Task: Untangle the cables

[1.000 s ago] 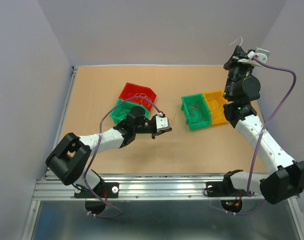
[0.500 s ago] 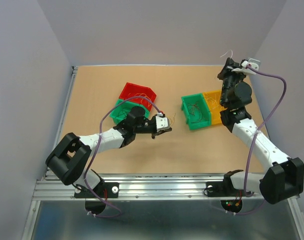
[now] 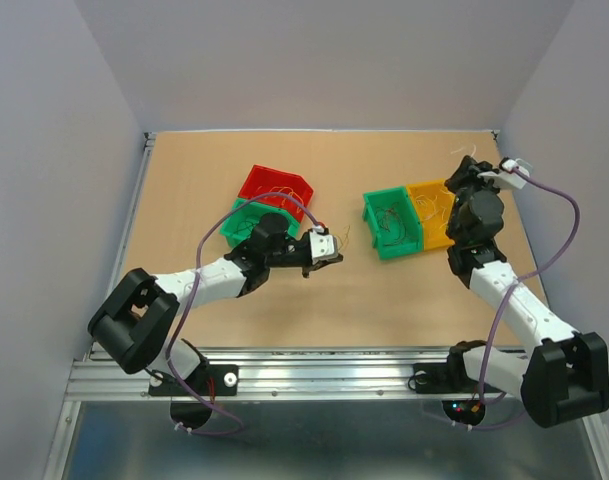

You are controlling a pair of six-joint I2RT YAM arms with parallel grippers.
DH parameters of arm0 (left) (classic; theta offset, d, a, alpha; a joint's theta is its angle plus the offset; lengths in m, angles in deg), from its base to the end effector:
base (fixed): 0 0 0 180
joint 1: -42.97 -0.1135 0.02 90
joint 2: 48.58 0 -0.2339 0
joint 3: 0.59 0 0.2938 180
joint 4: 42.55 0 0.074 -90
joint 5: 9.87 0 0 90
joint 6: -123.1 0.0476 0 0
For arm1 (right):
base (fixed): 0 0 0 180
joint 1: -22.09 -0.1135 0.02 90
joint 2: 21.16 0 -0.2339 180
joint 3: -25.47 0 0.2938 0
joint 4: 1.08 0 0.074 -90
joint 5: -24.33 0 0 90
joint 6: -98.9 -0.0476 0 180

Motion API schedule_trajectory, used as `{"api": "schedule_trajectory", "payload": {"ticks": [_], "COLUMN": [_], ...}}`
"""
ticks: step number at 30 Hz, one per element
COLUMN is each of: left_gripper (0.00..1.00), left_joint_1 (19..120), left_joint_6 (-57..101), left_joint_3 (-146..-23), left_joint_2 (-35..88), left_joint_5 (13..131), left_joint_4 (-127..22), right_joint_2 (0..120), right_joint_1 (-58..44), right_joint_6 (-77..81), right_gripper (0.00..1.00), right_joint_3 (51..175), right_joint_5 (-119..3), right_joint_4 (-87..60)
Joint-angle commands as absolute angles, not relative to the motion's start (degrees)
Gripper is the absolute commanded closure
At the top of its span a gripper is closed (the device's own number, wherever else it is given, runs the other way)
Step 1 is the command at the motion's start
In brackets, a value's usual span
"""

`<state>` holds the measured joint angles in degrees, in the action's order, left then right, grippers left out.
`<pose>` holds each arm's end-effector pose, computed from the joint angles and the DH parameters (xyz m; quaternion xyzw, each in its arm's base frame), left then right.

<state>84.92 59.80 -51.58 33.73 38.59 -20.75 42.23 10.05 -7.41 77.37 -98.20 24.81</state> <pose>0.2376 -0.2560 0.1744 0.5917 0.4603 -0.3484 0.5627 0.3121 0.0404 0.2925 0.2431 0.5797 0.0193 0.7775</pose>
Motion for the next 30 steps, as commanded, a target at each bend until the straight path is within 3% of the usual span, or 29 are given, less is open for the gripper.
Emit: {"api": "schedule_trajectory", "payload": {"ticks": [1,12,30], "left_gripper": [1.0,1.0,1.0], "left_joint_1": [84.7,84.7,81.6], "left_joint_6": [59.8,59.6,60.4], "left_joint_3": [-51.1,-52.0,-64.0], "left_joint_2": [31.1,31.1,35.4], "left_joint_5": [37.9,38.8,49.0], "left_joint_4": [-18.6,-20.1,-38.7], "right_joint_2": [43.9,56.8,77.5], "right_joint_1": [10.1,10.7,16.2], "right_joint_6": [-12.4,-18.2,-18.6], "right_gripper": [0.99,0.99,0.99], "right_joint_3": [75.3,80.6,94.3], "right_joint_5": [-99.5,-103.5,-87.7], "right_joint_4": [22.4,6.9,-6.2]}}
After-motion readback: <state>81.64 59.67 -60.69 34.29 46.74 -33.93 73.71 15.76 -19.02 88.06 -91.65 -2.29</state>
